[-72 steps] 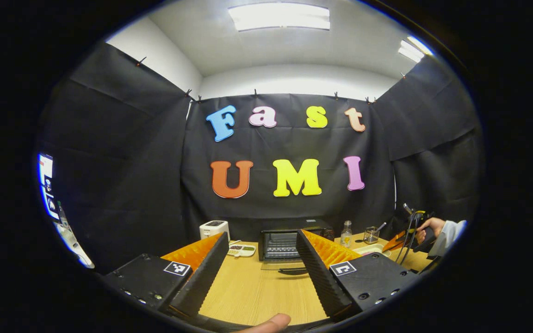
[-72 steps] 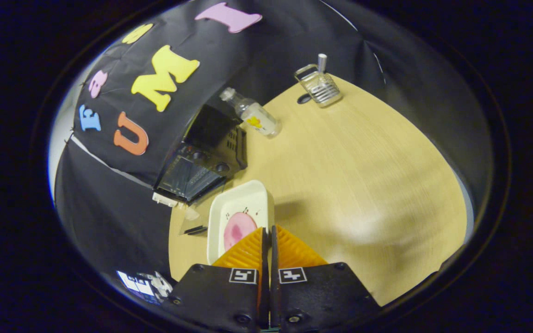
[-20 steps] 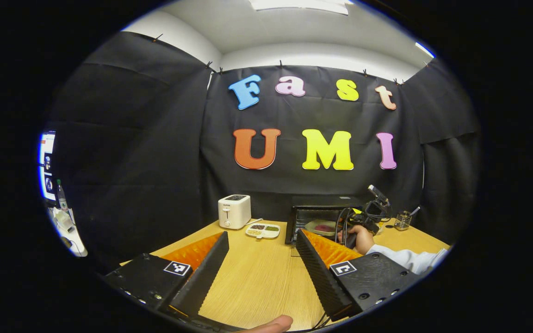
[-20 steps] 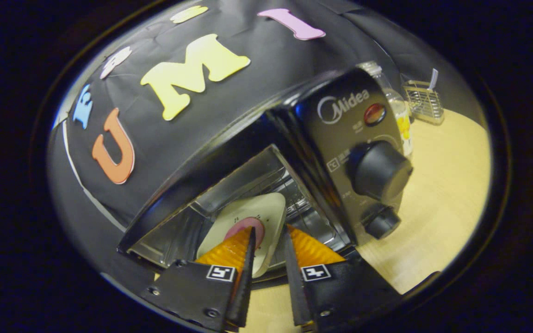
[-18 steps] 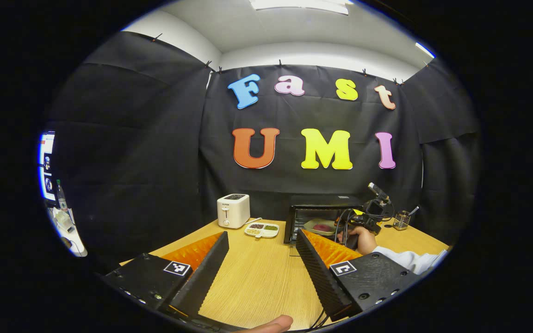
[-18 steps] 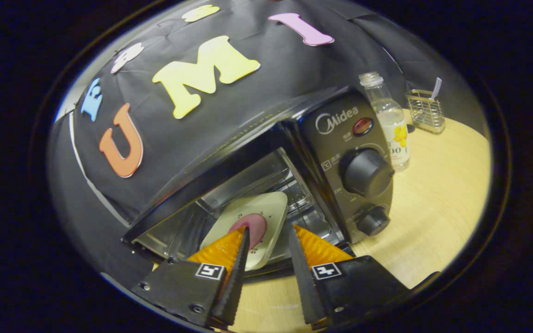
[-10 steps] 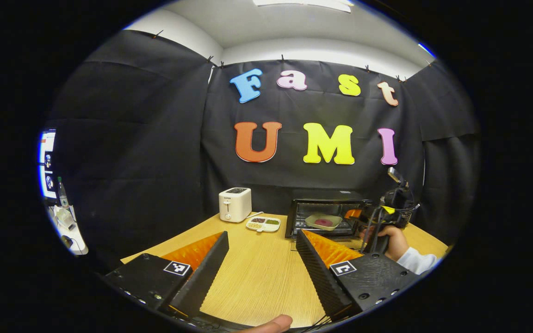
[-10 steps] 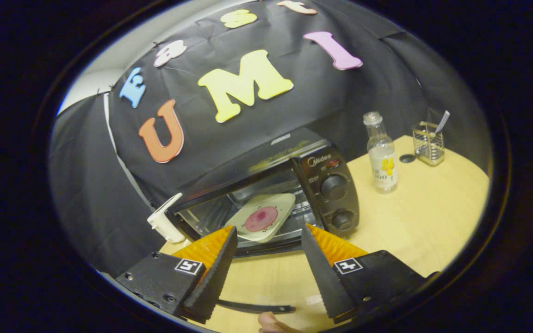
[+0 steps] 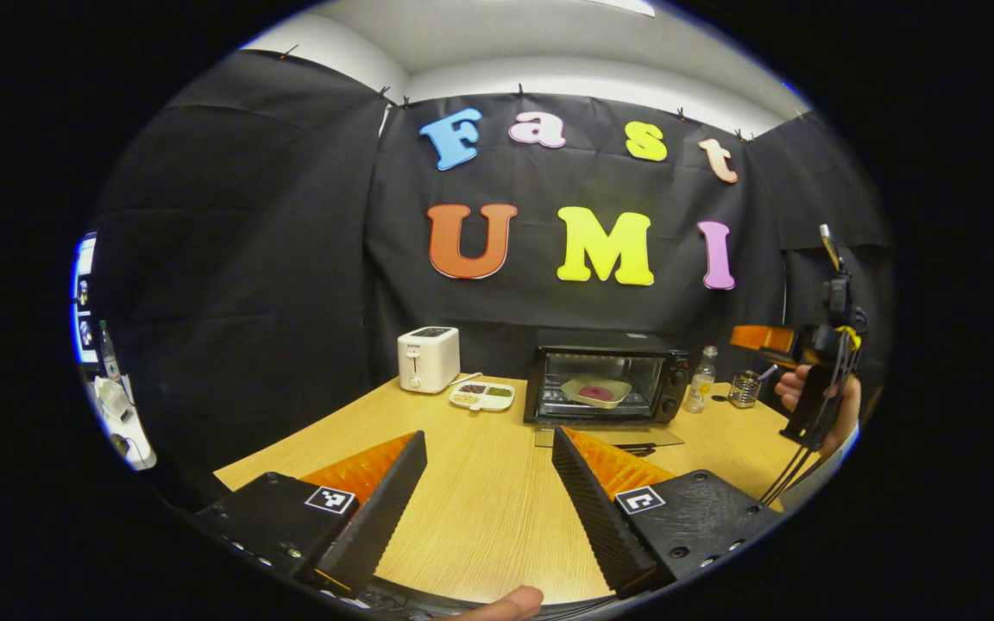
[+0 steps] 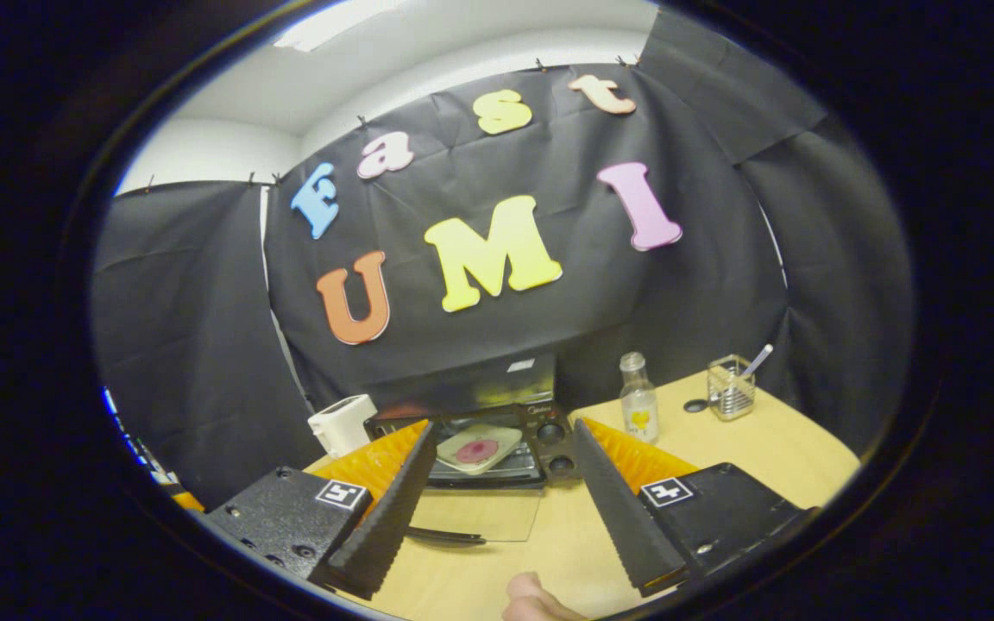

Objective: Open the electric oven with the left hand, put the food in, and close the electric oven.

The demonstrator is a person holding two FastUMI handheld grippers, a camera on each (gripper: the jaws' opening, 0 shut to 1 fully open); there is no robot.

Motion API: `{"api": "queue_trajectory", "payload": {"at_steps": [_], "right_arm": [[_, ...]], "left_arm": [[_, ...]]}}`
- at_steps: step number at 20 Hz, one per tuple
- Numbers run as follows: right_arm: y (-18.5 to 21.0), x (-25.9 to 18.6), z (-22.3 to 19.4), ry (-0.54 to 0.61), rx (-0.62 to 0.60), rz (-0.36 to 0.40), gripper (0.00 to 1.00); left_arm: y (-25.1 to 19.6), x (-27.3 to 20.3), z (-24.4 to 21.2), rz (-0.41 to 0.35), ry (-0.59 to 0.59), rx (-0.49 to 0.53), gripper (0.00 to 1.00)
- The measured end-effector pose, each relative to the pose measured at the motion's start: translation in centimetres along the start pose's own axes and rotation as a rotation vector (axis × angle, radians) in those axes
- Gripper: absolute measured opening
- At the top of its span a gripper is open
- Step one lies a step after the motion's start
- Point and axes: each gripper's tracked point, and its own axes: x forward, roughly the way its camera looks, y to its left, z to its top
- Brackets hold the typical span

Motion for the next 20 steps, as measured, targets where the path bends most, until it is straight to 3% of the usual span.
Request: {"api": "queue_trajectory", "payload": {"at_steps": [1, 3, 4, 8, 9, 10, 11, 13, 14, 16, 17, 20], "right_arm": [[-0.5, -1.7, 1.4, -0.021, -0.008, -0.008, 1.0], [-1.6, -4.4, 4.0, -0.068, -0.039, -0.026, 0.95], [-2.4, -5.8, 5.2, -0.087, -0.07, -0.048, 1.0], [-4.0, -10.3, 8.4, -0.159, -0.148, -0.085, 1.0], [-4.5, -11.3, 8.9, -0.17, -0.153, -0.094, 0.96], [-5.2, -12.1, 9.3, -0.173, -0.162, -0.114, 1.0], [-5.8, -12.6, 9.4, -0.176, -0.175, -0.132, 0.95], [-6.9, -13.9, 9.8, -0.19, -0.186, -0.144, 0.95], [-6.8, -14.2, 9.9, -0.197, -0.19, -0.125, 1.0], [-7.1, -14.7, 9.9, -0.209, -0.185, -0.101, 0.96], [-7.4, -14.4, 9.8, -0.214, -0.186, -0.093, 1.0], [-8.5, -14.1, 9.9, -0.23, -0.234, -0.105, 1.0]], "left_arm": [[-0.4, 0.4, -0.4, -0.006, 0.004, 0.006, 0.94], [-1.4, 1.6, -1.8, -0.022, 0.035, 0.009, 0.94], [-2.1, 2.3, -2.7, -0.035, 0.056, 0.006, 0.94], [-5.9, 5.0, -6.0, -0.116, 0.156, -0.017, 0.94], [-6.9, 5.7, -6.8, -0.136, 0.18, -0.02, 0.94], [-7.7, 6.4, -7.6, -0.144, 0.204, -0.012, 0.94], [-8.5, 7.2, -8.4, -0.152, 0.225, -0.004, 0.94], [-10.5, 8.9, -9.8, -0.182, 0.263, 0.017, 0.94], [-11.6, 9.6, -10.3, -0.194, 0.28, 0.034, 0.94], [-13.3, 11.4, -11.5, -0.207, 0.306, 0.062, 0.94], [-14.2, 12.4, -12.3, -0.217, 0.327, 0.066, 0.94], [-16.3, 14.5, -13.8, -0.229, 0.383, 0.092, 0.94]]}}
